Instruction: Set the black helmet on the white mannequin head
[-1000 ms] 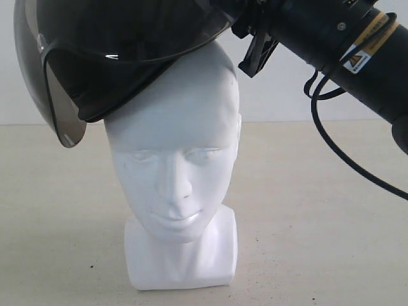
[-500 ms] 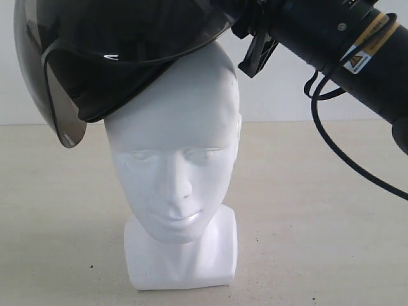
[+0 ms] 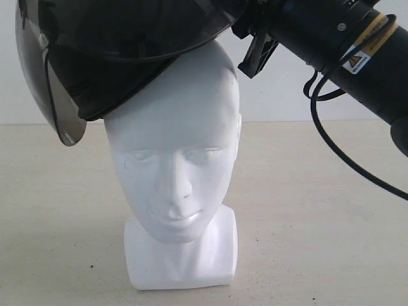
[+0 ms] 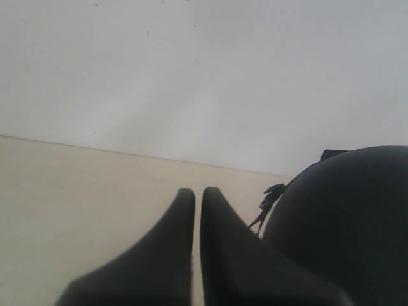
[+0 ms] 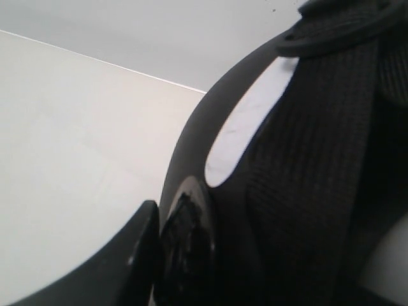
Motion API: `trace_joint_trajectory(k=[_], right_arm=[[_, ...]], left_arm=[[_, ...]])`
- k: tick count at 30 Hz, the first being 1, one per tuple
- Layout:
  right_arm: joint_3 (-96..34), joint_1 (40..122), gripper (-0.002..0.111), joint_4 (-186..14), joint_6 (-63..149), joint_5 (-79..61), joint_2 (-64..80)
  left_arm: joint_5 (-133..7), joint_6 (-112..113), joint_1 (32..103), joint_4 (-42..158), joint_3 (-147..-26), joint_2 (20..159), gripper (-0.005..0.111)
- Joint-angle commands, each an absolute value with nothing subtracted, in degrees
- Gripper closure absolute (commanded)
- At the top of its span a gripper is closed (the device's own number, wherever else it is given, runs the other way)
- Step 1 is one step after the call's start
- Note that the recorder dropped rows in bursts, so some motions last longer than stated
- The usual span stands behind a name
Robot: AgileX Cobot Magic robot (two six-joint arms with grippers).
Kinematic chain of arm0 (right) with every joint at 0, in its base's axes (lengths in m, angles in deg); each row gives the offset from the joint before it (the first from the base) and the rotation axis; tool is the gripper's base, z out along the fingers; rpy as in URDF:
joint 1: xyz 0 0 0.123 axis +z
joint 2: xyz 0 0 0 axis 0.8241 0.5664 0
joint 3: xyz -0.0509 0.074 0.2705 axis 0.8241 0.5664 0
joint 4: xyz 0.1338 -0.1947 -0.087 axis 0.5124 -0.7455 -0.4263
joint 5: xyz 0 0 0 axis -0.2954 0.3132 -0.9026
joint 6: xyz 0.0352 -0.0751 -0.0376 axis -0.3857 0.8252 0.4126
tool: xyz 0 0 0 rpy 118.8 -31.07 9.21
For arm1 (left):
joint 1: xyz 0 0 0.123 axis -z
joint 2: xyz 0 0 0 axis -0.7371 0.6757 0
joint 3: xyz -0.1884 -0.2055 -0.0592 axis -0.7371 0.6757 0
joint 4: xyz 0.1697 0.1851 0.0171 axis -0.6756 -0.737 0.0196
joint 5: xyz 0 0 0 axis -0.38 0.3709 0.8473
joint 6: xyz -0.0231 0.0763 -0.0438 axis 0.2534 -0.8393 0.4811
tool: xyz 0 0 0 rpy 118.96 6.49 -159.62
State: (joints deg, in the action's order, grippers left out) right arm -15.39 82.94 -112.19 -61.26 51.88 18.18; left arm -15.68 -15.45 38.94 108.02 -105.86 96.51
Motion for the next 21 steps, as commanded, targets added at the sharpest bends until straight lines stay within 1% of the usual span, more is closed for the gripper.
trace_joint_trajectory(k=[1, 4, 8, 14, 21], right_arm=[[-15.05, 81.75, 0.108, -112.02, -56.31, 49.56, 18.06], [-15.05, 81.75, 0.108, -112.00, -56.08, 49.36, 18.06], [-15.05, 81.75, 0.108, -112.00, -55.91, 48.90, 18.06], [-15.05, 81.75, 0.108, -111.33, -54.21, 46.99, 18.06], [-15.05, 81.75, 0.108, -110.49, -53.42, 46.14, 18.06]], left_arm=[[-13.42, -27.71, 38.77, 119.52, -106.23, 105.43, 0.102], [-8.63, -38.10, 38.77, 129.52, -106.35, 110.82, 0.102], [-3.43, -40.63, 39.10, 131.54, -107.08, 115.50, 0.102], [3.43, -52.39, 41.84, 139.28, -107.08, 116.29, 0.102], [4.33, -52.61, 43.52, 139.54, -107.20, 116.29, 0.102]])
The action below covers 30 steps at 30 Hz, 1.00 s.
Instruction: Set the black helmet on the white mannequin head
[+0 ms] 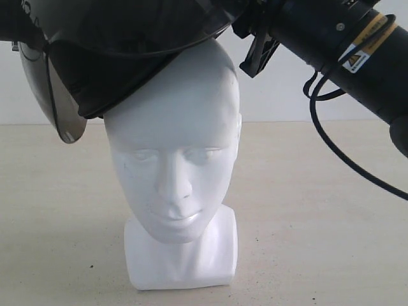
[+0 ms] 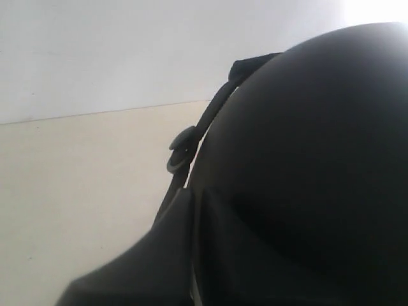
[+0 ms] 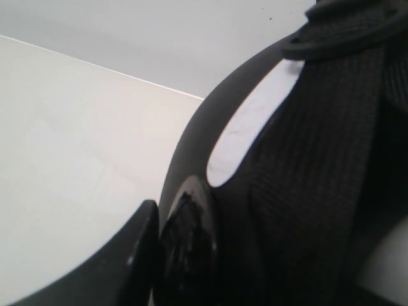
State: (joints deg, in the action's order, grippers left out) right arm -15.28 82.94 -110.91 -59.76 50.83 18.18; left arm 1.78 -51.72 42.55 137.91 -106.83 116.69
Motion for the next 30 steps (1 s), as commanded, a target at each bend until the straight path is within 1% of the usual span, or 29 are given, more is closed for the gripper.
trace_joint_trajectory(k=[1, 11, 13, 18, 22, 30], right_arm=[[-15.05, 81.75, 0.108, -110.74, -53.39, 45.89, 18.06], [-15.05, 81.75, 0.108, -111.10, -52.59, 44.43, 17.00], [-15.05, 81.75, 0.108, -111.14, -52.49, 42.47, 15.95], [-15.05, 81.75, 0.108, -112.25, -51.19, 32.64, 12.74], [-15.05, 81.75, 0.108, -112.34, -50.96, 32.25, 12.74], [-15.05, 81.75, 0.108, -114.63, -53.89, 29.57, 12.74]], left_arm=[[4.33, -52.61, 43.52, 139.54, -107.20, 116.29, 0.102], [6.20, -52.62, 43.52, 141.22, -107.20, 116.29, 0.102], [6.20, -52.62, 43.52, 141.36, -107.20, 116.29, 0.102], [6.20, -52.62, 44.74, 141.73, -107.20, 116.29, 0.102], [5.83, -52.89, 46.62, 141.73, -107.20, 116.29, 0.102], [6.06, -52.89, 46.87, 141.73, -107.20, 116.29, 0.102]])
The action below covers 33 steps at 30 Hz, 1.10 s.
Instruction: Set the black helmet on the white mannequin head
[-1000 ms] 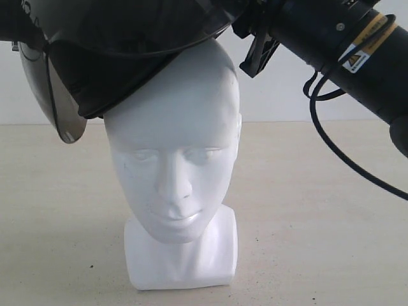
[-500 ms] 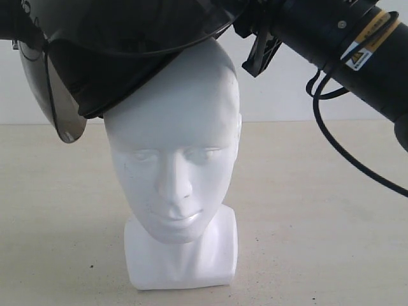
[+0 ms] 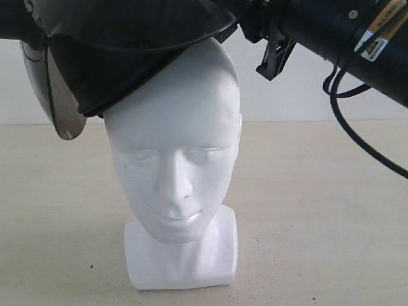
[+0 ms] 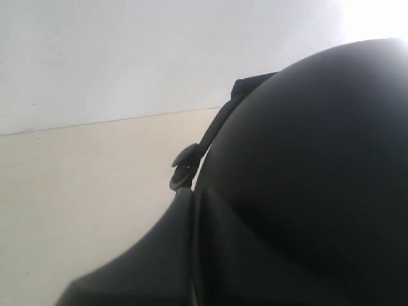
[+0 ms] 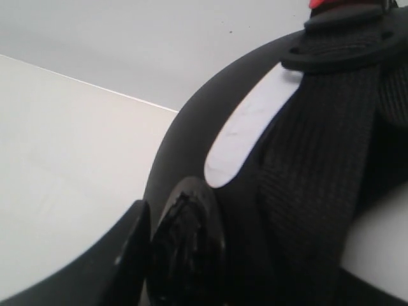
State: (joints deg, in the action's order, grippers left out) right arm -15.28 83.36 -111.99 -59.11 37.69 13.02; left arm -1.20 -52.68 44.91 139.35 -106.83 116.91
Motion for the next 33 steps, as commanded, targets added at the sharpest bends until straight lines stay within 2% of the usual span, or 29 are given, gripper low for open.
trace_joint_trajectory(k=[1, 16, 25, 33], right_arm=[[-15.05, 81.75, 0.108, -114.73, -54.16, 29.57, 12.74], [-15.05, 81.75, 0.108, -121.24, -59.32, 29.01, 12.52], [-15.05, 81.75, 0.108, -125.27, -58.66, 15.27, 6.04], [-15.05, 81.75, 0.108, -130.32, -61.44, 11.00, 6.01]], left_arm=[[6.06, -52.89, 46.87, 141.73, -107.20, 116.29, 0.102], [6.87, -53.32, 46.87, 142.79, -107.20, 116.29, 0.102], [7.14, -53.46, 46.87, 144.03, -107.20, 116.29, 0.102], [7.14, -54.36, 49.37, 143.35, -107.20, 116.29, 0.102]])
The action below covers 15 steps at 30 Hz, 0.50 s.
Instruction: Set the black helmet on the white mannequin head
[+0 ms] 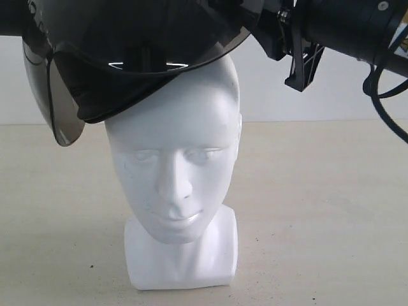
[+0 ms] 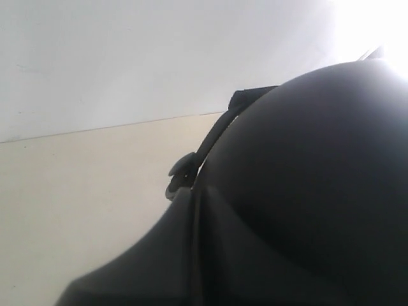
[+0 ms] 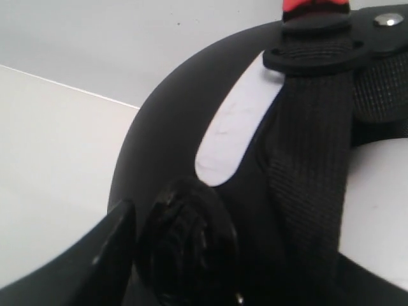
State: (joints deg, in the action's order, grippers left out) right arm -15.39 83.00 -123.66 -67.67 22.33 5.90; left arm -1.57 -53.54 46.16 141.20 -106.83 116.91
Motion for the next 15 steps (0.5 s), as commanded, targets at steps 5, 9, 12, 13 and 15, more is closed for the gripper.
trace_joint_trajectory(k=[5, 9, 12, 13, 15], right_arm=[[-15.05, 81.75, 0.108, -135.89, -65.67, 9.75, 6.01], [-15.05, 81.75, 0.108, -138.22, -67.70, 8.37, 6.01], [-15.05, 81.75, 0.108, -139.23, -67.70, 6.22, 6.01], [-15.05, 81.75, 0.108, -139.88, -67.70, 5.33, 6.01], [-15.05, 81.75, 0.108, -140.53, -67.70, 4.01, 6.01]], left_arm=[[7.14, -54.36, 49.37, 143.12, -107.20, 116.29, 0.102], [7.14, -54.36, 49.37, 143.02, -107.20, 116.29, 0.102], [7.14, -54.36, 49.37, 142.90, -107.20, 116.29, 0.102], [7.14, -54.36, 49.37, 142.93, -107.20, 116.29, 0.102], [7.14, -54.36, 49.37, 142.93, -107.20, 116.29, 0.102]])
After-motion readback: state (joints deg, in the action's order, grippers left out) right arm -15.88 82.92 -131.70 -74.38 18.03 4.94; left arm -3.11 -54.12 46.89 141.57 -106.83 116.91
